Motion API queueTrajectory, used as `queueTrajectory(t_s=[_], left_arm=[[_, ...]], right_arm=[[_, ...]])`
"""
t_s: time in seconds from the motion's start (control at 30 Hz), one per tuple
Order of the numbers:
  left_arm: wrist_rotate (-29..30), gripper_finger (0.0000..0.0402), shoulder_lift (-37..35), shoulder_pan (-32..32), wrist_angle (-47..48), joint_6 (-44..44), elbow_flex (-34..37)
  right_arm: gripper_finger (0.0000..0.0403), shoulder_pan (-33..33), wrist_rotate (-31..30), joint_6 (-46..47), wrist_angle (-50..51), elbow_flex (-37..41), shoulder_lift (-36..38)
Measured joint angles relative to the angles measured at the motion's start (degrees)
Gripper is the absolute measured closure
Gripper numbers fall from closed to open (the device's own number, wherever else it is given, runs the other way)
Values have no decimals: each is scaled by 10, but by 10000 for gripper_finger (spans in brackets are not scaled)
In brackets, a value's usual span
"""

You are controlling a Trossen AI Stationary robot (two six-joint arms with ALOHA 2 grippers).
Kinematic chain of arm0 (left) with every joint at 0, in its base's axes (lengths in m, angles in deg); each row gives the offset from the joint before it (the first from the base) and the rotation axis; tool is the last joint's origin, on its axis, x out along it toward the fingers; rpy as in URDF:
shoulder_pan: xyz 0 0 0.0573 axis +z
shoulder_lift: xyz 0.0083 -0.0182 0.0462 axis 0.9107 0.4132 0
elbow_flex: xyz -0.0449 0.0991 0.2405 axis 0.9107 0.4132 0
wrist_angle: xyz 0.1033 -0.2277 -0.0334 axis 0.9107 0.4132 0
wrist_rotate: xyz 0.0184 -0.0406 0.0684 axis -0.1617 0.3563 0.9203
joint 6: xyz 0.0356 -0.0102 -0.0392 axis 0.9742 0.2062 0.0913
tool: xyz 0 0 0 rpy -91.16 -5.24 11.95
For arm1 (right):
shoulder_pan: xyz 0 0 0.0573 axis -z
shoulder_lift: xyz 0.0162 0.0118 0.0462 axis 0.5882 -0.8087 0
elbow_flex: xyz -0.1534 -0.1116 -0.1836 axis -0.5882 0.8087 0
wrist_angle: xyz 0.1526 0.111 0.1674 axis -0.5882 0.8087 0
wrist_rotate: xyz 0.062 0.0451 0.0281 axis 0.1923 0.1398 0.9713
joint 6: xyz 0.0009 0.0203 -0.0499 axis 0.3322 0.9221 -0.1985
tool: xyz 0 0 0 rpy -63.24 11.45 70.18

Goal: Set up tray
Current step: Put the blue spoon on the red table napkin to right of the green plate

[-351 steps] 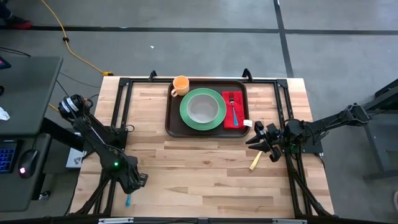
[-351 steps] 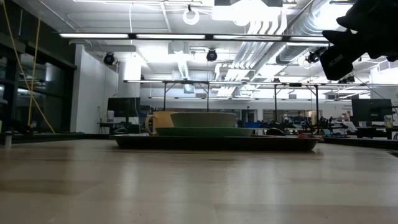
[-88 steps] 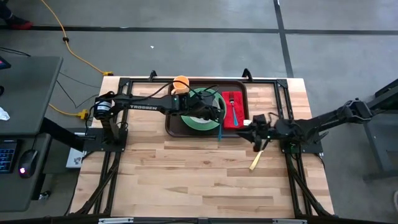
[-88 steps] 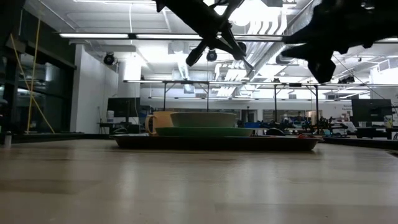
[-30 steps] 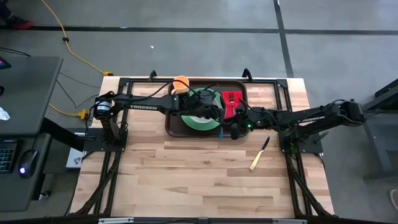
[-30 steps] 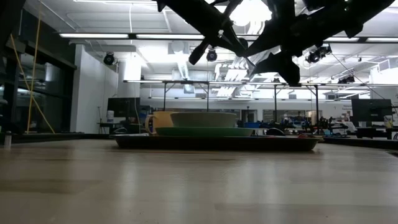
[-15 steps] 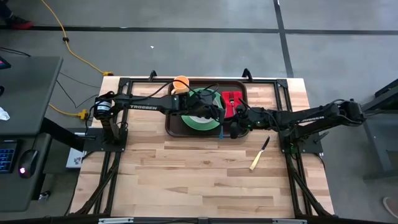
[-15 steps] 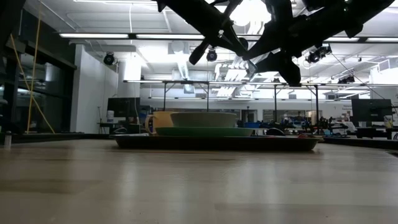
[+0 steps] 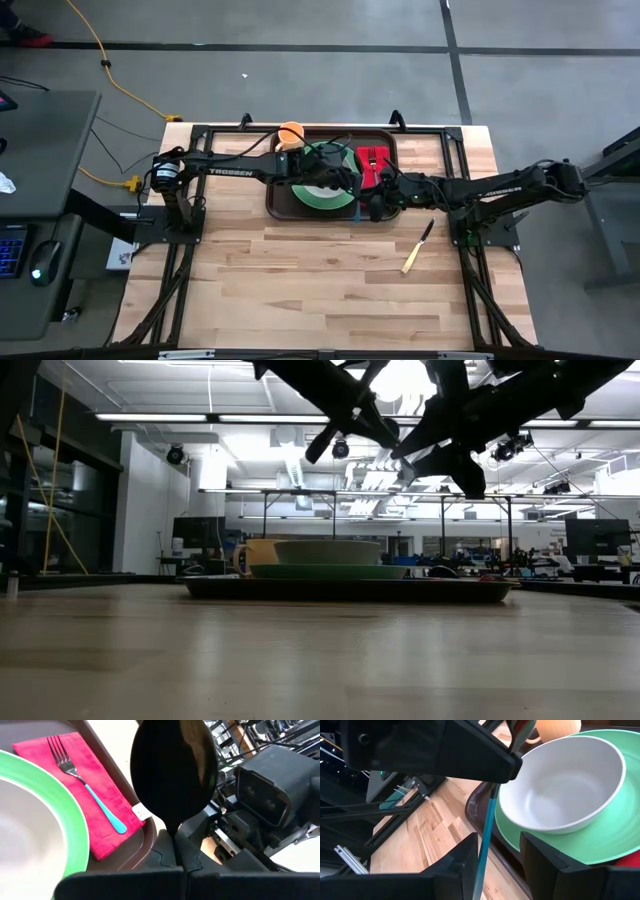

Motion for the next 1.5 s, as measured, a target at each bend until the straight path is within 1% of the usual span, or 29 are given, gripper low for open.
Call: queueTrajectory(t_s=[0.1,0.2,0.57,0.63,0.87,1.1,1.23,1.33,1.5], left_arm=[[0,393,0,0,-6,0,0],[0,393,0,0,-9,0,0],[-2,393,0,7,-5,0,0],[-3,393,0,6,-5,0,0],[-2,393,0,6,-5,5,0],[0,392,0,7,-5,17,0],[0,391,0,7,-5,20,0],[0,378,0,7,-5,20,0],[0,344,0,7,-2,22,0]], right_arm=[[280,0,-4,0,0,0,0],[291,0,-6,0,0,0,0],[386,0,-3,-19,0,0,0],[397,0,-2,-25,0,0,0],[400,6,8,-27,0,0,0],[402,34,63,-22,-7,0,0],[402,45,84,-17,-8,0,0],[403,49,91,-17,-9,0,0],[402,56,106,-15,-9,0,0]])
